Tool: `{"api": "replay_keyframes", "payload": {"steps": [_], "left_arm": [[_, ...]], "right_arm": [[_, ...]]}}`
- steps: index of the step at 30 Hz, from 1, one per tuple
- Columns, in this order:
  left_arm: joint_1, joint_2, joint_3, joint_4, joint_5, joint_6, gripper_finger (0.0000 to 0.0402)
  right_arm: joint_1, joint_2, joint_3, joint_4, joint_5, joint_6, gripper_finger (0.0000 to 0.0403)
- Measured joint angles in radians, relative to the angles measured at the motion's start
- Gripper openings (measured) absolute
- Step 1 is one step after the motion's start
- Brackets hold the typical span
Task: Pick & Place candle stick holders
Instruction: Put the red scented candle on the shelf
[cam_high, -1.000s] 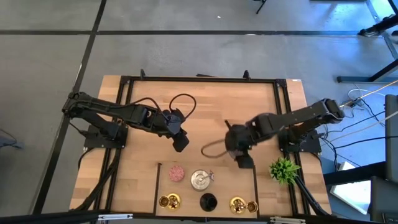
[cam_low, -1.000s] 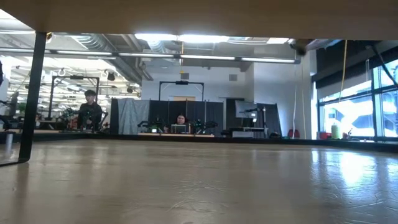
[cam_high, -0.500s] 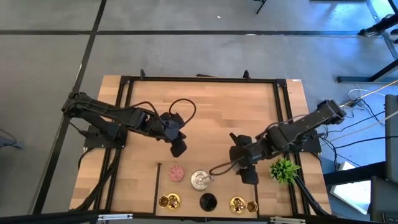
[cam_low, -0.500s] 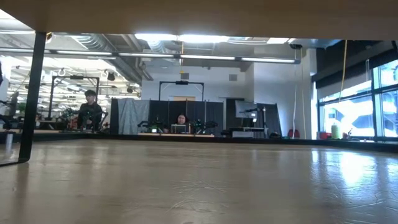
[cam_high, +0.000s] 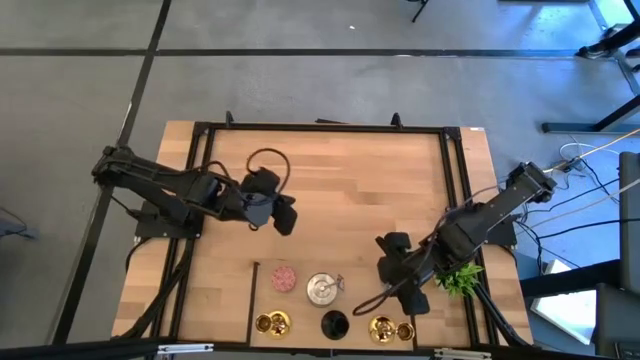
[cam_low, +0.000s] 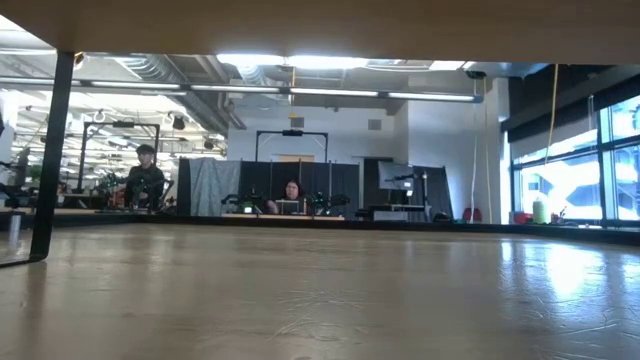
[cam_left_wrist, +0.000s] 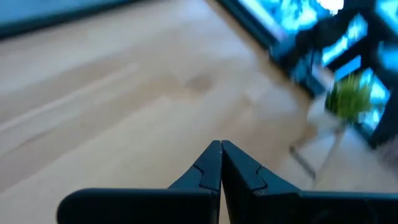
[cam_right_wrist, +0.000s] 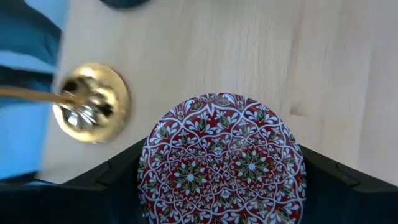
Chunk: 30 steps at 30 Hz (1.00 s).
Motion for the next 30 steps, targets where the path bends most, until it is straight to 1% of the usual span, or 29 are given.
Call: {"api": "replay_keyframes", "payload": {"steps": [2, 7, 14, 19, 22, 30], "left_arm": [[-0.015, -0.019, 0.000, 0.000, -0.067, -0.027, 0.0001], [-0.046, -0.052, 0.000, 0.000, -0.159, -0.057, 0.0001], [-0.061, -0.061, 0.000, 0.000, -0.173, -0.078, 0.0001], [-0.085, -0.055, 0.000, 0.000, -0.216, -0.099, 0.0001], [-0.094, -0.055, 0.000, 0.000, -0.233, -0.112, 0.0001], [-0.108, -0.055, 0.000, 0.000, -0.245, -0.134, 0.0001]], "right_arm": [[0.006, 0.017, 0.000, -0.010, -0.001, -0.015, 0.0297], [0.021, 0.046, 0.000, -0.002, -0.025, -0.021, 0.0297], [0.020, 0.047, 0.000, 0.010, -0.027, -0.020, 0.0303], [0.022, 0.047, 0.000, 0.018, -0.043, -0.067, 0.0329], [0.022, 0.047, -0.001, 0.017, -0.049, -0.069, 0.0339], [0.025, 0.047, -0.001, 0.019, -0.064, -0.047, 0.0344]]}}
